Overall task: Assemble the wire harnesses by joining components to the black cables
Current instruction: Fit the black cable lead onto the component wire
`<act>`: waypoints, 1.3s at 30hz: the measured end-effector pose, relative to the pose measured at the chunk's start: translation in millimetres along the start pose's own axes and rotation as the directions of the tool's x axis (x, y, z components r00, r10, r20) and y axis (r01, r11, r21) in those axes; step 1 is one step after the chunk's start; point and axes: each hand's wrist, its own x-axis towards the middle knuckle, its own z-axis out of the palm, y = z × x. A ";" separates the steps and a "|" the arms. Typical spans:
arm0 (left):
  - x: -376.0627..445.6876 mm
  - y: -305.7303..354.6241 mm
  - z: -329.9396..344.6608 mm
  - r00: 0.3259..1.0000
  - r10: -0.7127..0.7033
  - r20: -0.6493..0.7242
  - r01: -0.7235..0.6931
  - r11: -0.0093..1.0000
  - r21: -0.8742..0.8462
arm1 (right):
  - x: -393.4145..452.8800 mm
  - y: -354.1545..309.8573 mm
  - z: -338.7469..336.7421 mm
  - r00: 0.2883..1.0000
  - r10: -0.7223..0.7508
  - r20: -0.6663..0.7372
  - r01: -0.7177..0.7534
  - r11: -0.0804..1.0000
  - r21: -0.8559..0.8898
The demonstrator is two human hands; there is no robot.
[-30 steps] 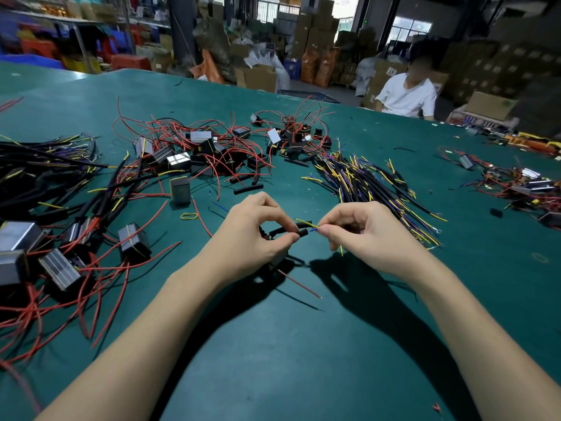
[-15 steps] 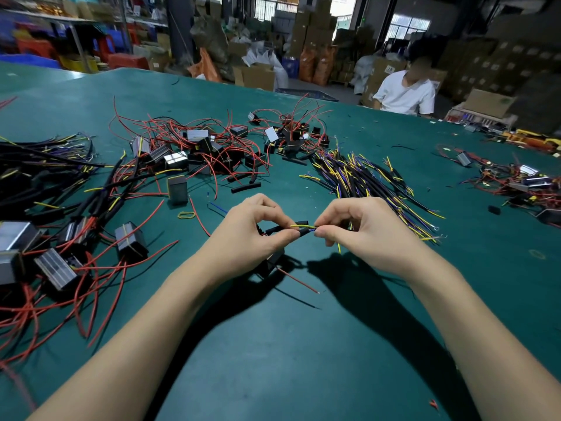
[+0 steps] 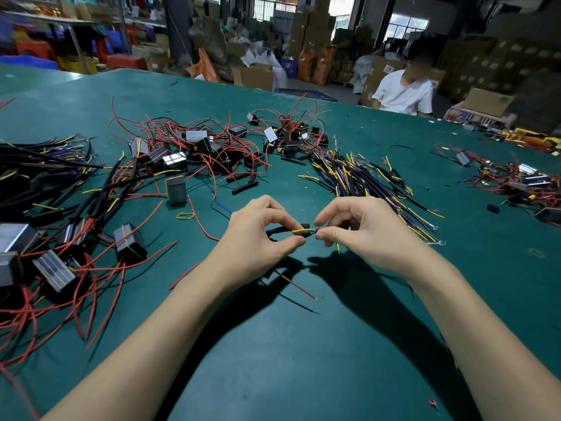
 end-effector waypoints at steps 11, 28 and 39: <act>-0.6 -0.5 4.8 0.997 0.066 -0.043 -0.062 0.994 0.090 | -0.3 -2.4 -2.2 0.995 0.000 -0.098 -0.002 1.000 -0.017; -0.7 6.0 8.3 0.974 -0.180 -0.138 0.184 0.983 0.021 | 3.8 2.1 7.8 0.980 0.103 -0.171 -0.098 0.995 0.032; 1.4 -2.0 5.1 0.998 0.011 -0.062 -0.008 0.998 0.059 | 0.8 5.7 -3.0 0.999 0.050 0.008 -0.051 0.998 0.040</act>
